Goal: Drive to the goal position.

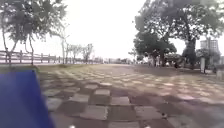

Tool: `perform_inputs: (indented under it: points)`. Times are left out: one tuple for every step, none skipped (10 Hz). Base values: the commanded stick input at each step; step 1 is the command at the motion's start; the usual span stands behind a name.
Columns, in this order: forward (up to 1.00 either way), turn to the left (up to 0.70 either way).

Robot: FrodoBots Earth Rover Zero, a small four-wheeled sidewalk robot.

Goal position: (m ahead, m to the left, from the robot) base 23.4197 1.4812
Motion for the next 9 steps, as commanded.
perform_inputs:
  points:
    - [1.00,-0.07]
    - [1.00,0.00]
    - [1.00,0.00]
    - [1.00,0.00]
    - [1.00,0.00]
    - [1.00,0.00]
    - [1.00,0.00]
    - [1.00,0.00]
    - [1.00,0.00]
